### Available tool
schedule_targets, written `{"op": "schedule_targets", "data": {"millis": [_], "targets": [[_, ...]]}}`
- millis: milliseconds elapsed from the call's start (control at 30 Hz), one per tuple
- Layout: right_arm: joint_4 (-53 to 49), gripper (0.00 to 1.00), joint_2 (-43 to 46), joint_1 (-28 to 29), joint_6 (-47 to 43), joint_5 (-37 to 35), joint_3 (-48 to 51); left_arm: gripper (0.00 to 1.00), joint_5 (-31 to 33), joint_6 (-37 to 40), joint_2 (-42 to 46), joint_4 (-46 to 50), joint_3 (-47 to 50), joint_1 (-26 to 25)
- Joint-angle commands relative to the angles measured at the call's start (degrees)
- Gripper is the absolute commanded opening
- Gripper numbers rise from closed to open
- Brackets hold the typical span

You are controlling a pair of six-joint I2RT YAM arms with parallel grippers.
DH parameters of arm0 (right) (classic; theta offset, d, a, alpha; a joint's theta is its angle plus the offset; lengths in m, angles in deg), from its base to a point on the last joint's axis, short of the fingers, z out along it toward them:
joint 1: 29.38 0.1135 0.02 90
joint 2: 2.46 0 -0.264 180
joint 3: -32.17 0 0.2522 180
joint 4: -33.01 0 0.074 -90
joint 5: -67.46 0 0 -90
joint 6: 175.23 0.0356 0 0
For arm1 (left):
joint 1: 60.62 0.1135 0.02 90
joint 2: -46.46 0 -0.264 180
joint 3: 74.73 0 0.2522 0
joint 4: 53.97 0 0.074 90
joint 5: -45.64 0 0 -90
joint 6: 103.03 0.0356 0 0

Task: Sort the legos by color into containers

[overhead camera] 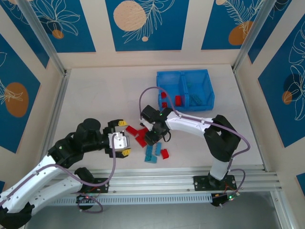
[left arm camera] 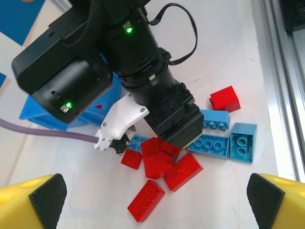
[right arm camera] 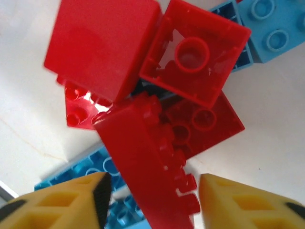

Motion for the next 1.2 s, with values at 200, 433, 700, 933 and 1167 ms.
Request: {"op": "schedule_targets", "data": {"millis": [200, 433, 700, 933, 1167], "targets": [[-1.3, 0.26, 2.2, 0.7, 0.3, -3.0, -1.4, 1.00, -4.2, 2.1, -0.6, -5.2, 1.4, -0.1], [4.2, 0.23, 20.3, -2.2, 3.0, -7.2, 3.3, 1.00, -2.1, -2.1, 1.1, -10.3, 3.2, -0.1], [13.6, 0.24, 24.1, -16.2, 7.2, -18.2, 2.3, 1.00, 0.5, -9.5, 1.5, -14.2, 3.2, -0.1], [8.9, 0.23, 3.3, -24.1, 10.5, -17.8, -11.5, 1.00, 4.1, -19.7, 1.6, -13.5, 2.2, -0.1], [3.2, 0.36, -10.2, -25.3, 15.4, -14.7, -23.7, 1.00, 8.0, -26.6, 1.3, -12.7, 1.7, -0.1]]}}
